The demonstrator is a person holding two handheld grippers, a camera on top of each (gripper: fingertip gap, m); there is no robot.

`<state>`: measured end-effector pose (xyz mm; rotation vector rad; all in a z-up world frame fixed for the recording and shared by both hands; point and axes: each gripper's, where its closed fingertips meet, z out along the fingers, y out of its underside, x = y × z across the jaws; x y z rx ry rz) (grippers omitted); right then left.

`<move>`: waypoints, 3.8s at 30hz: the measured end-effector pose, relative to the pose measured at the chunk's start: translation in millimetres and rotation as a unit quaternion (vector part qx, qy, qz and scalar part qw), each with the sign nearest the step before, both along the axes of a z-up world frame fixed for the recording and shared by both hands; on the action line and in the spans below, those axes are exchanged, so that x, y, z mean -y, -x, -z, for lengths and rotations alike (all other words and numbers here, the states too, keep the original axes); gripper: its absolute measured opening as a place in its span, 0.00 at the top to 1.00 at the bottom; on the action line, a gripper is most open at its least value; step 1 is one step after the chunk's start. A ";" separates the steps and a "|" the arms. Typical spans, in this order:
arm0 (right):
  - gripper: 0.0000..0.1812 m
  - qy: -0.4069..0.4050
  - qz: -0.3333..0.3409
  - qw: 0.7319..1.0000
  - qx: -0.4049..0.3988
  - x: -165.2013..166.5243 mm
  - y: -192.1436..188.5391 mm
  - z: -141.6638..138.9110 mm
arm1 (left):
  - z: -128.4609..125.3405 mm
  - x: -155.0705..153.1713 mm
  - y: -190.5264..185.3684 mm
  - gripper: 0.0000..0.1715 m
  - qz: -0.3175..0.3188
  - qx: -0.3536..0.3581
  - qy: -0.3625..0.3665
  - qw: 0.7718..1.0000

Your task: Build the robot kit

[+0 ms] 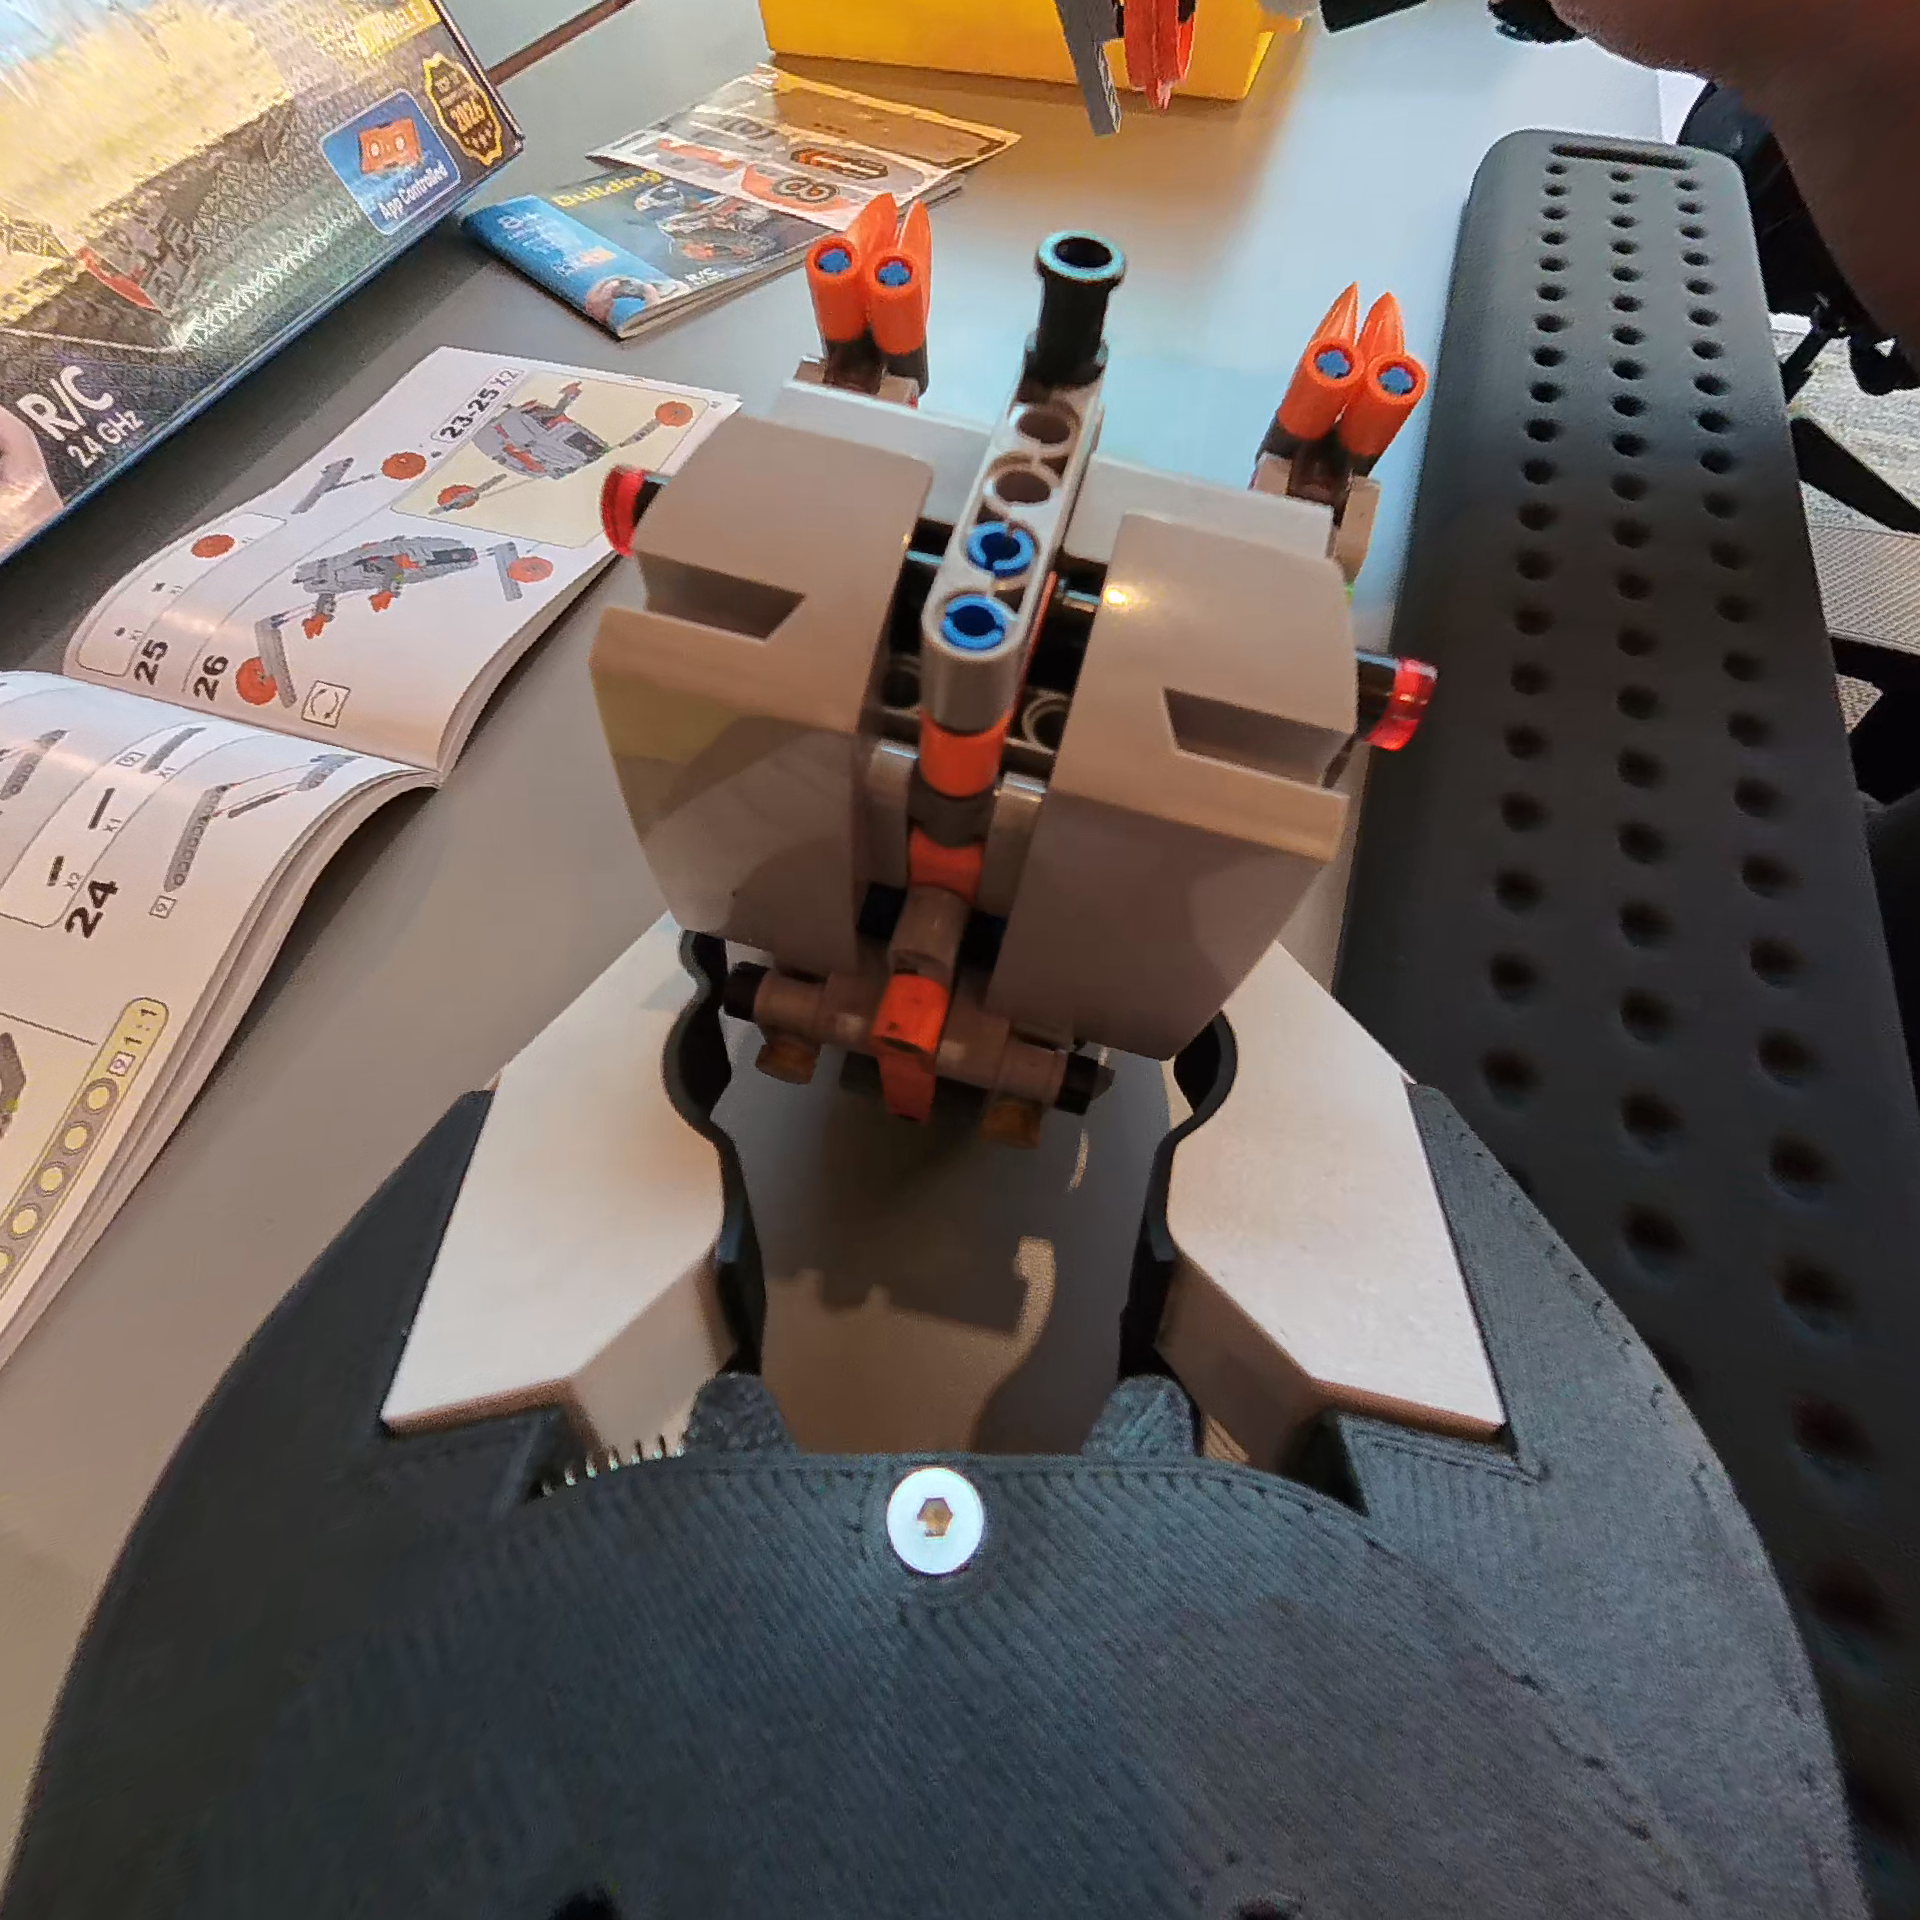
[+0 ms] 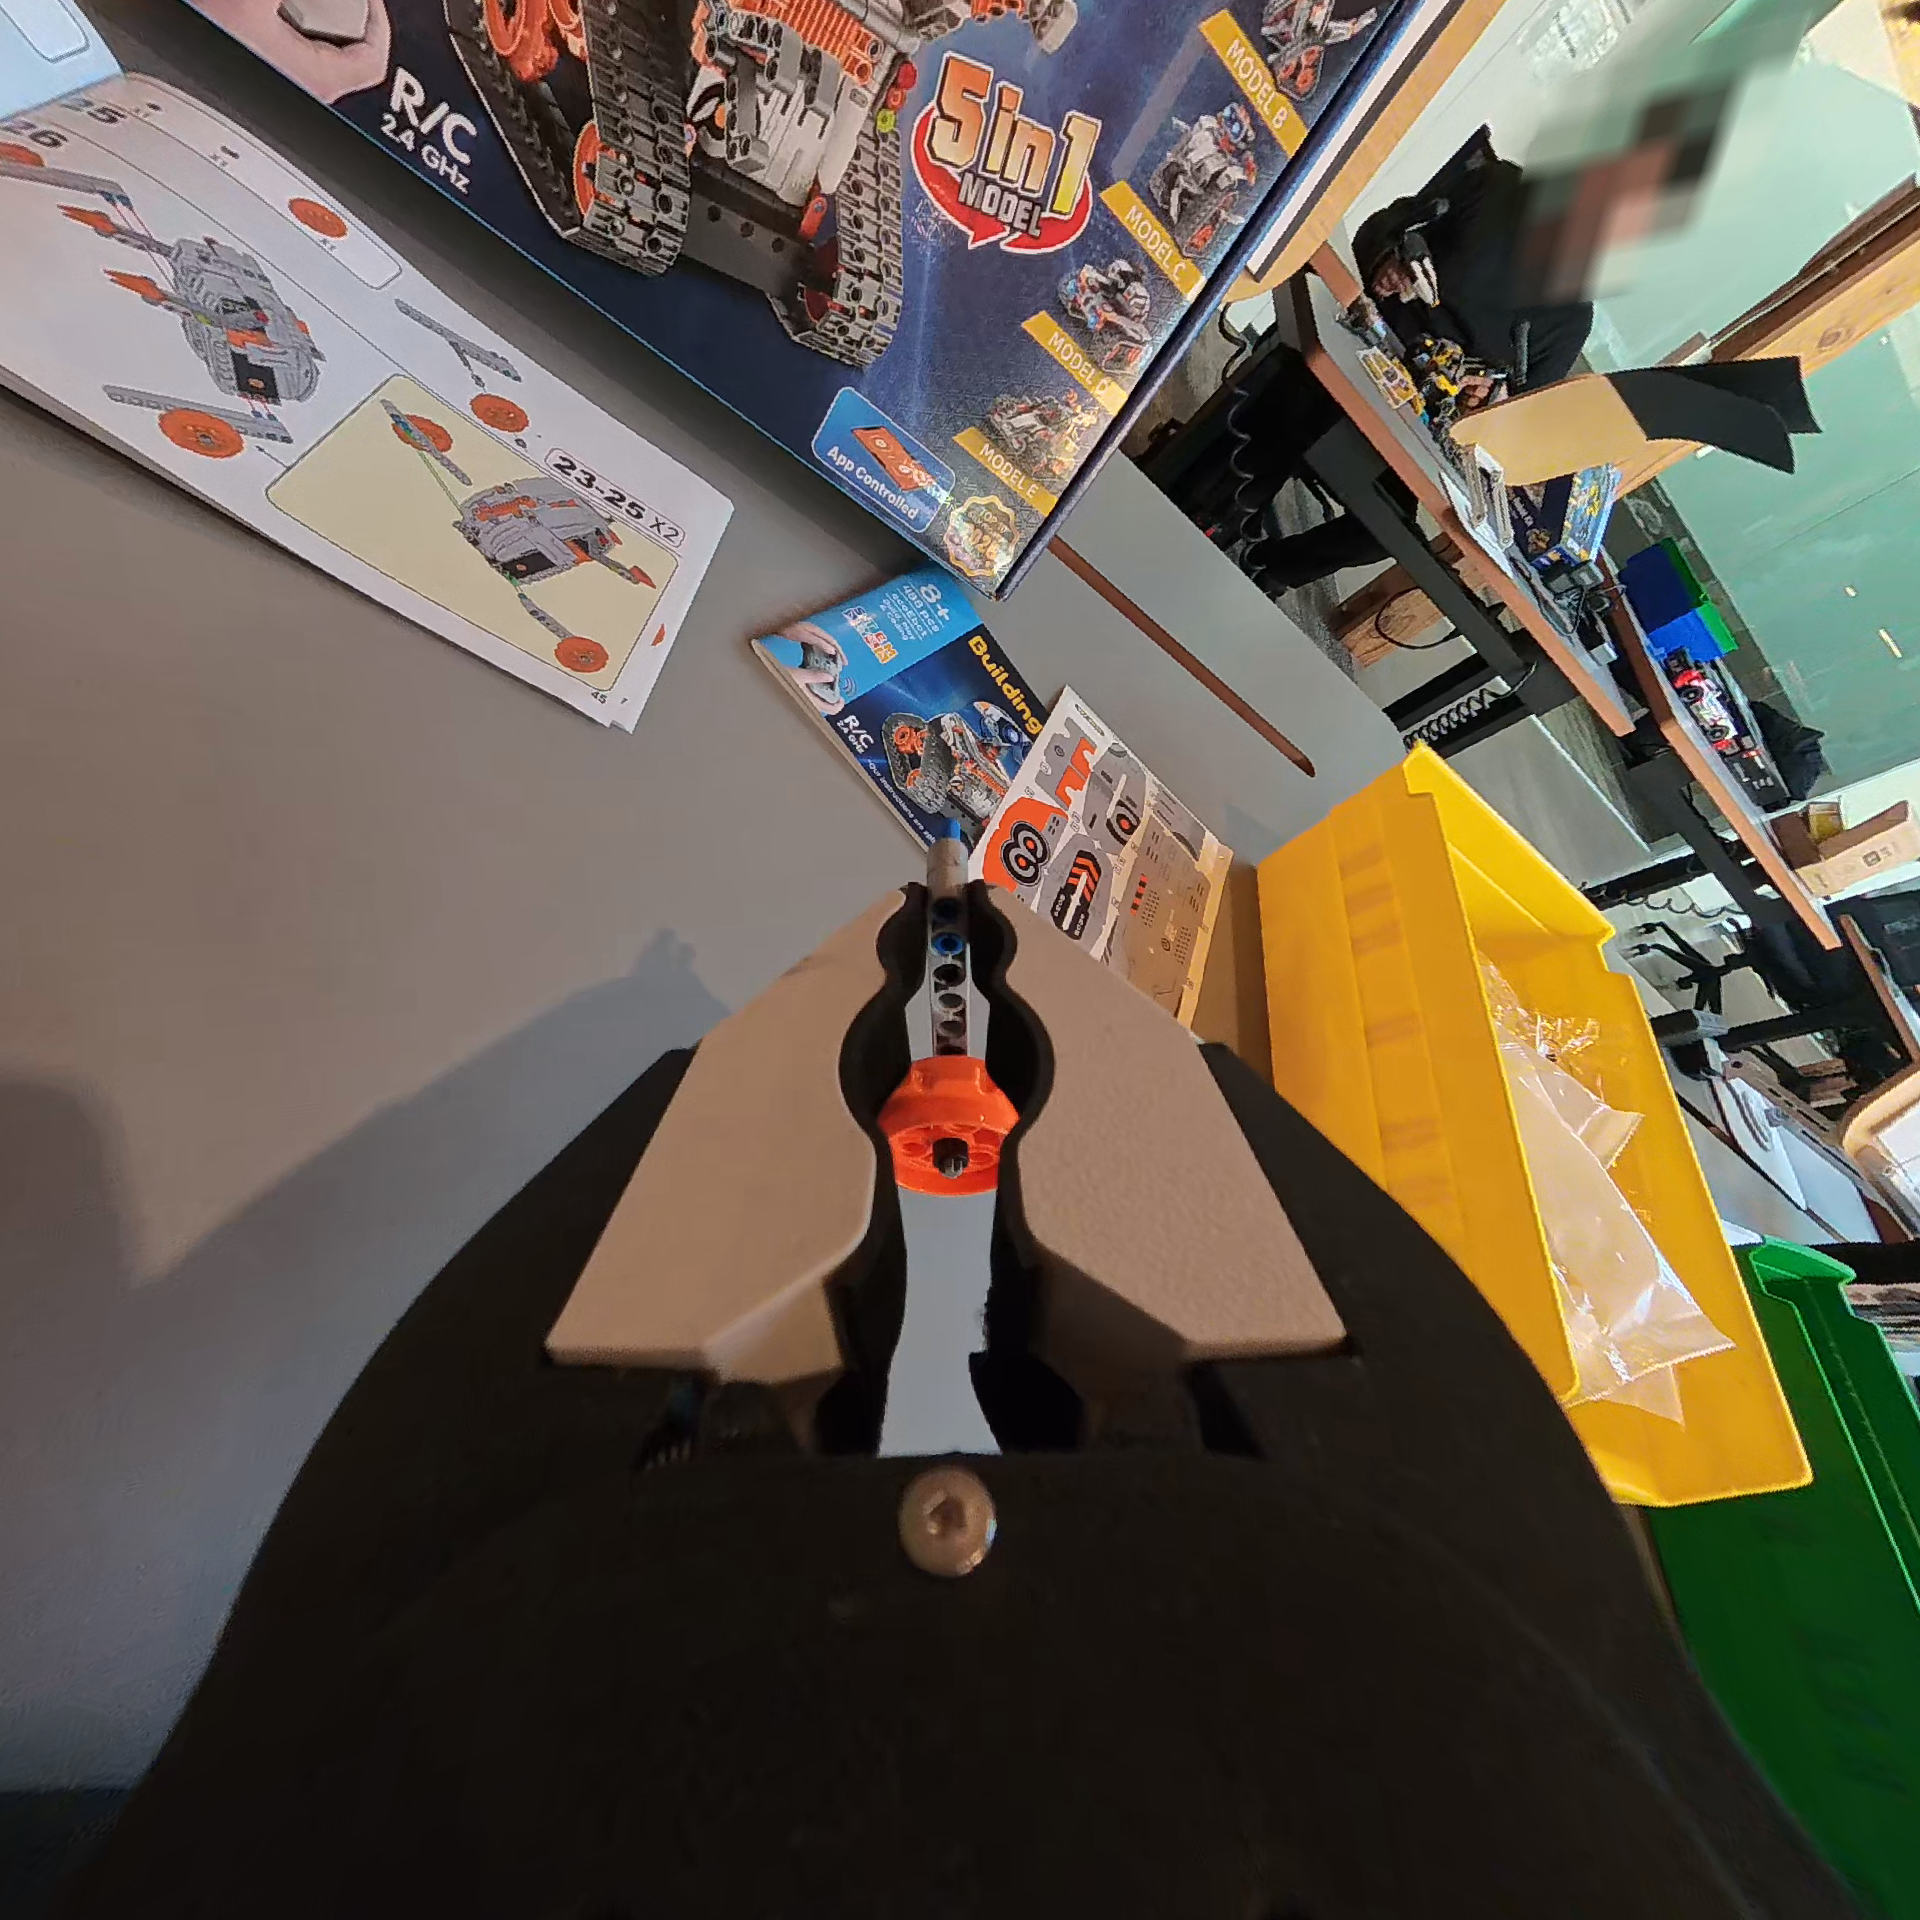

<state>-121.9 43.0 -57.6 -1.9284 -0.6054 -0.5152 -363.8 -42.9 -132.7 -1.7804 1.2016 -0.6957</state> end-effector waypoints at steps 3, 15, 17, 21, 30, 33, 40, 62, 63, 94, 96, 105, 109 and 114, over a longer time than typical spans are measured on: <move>0.97 0.001 0.001 1.000 -0.001 -0.3 -0.2 0.9 | -0.6 -1.3 1.3 0.48 -0.008 0.000 -0.004 1.000; 0.97 0.007 -0.005 1.000 0.008 -6.6 11.2 2.5 | -8.5 0.7 20.9 0.39 -0.048 0.022 -0.001 0.999; 0.97 0.007 -0.007 1.000 0.010 -7.8 14.4 2.5 | -11.3 1.8 25.2 0.38 -0.056 0.021 -0.006 0.998; 0.97 0.011 -0.014 1.000 0.017 -9.8 21.4 2.9 | -29.9 8.4 31.6 0.38 -0.064 0.036 -0.017 0.997; 0.97 0.030 -0.025 0.999 0.021 -15.9 26.7 17.8 | -125.9 -15.0 99.9 0.45 -0.309 -0.065 -0.065 0.947; 0.97 0.033 -0.027 0.999 0.024 -17.2 30.7 16.4 | -163.1 -25.1 143.6 0.43 -0.437 -0.153 -0.135 0.876; 0.97 0.025 -0.029 0.999 0.034 -10.6 33.6 8.0 | -181.9 -27.0 142.7 0.40 -0.466 -0.172 -0.168 0.851; 0.97 -0.053 -0.273 0.960 -0.043 38.2 107.9 -2.9 | -55.8 6.4 49.1 0.38 -0.029 0.182 0.013 0.983; 0.97 -0.054 -0.294 0.952 -0.067 43.3 116.2 -4.8 | -49.8 4.8 44.6 0.38 -0.020 0.170 0.014 0.985; 0.97 0.040 -0.366 0.906 -0.211 38.1 116.3 29.7 | -18.3 0.2 -5.8 0.52 0.061 0.077 0.037 0.994; 0.97 0.042 -0.365 0.905 -0.215 37.0 117.4 30.5 | -18.2 0.4 -5.9 0.53 0.062 0.079 0.042 0.994; 0.97 0.049 -0.364 0.903 -0.221 34.7 120.7 33.1 | -8.7 -0.7 -14.9 0.41 0.061 0.038 0.021 0.997; 0.97 0.050 -0.367 0.902 -0.223 34.4 122.0 33.2 | -9.8 -2.7 -15.2 0.49 0.060 0.043 0.024 0.997; 0.97 0.048 -0.367 0.902 -0.224 33.7 122.1 32.9 | -11.6 -10.3 -15.1 0.34 0.044 0.052 0.028 0.997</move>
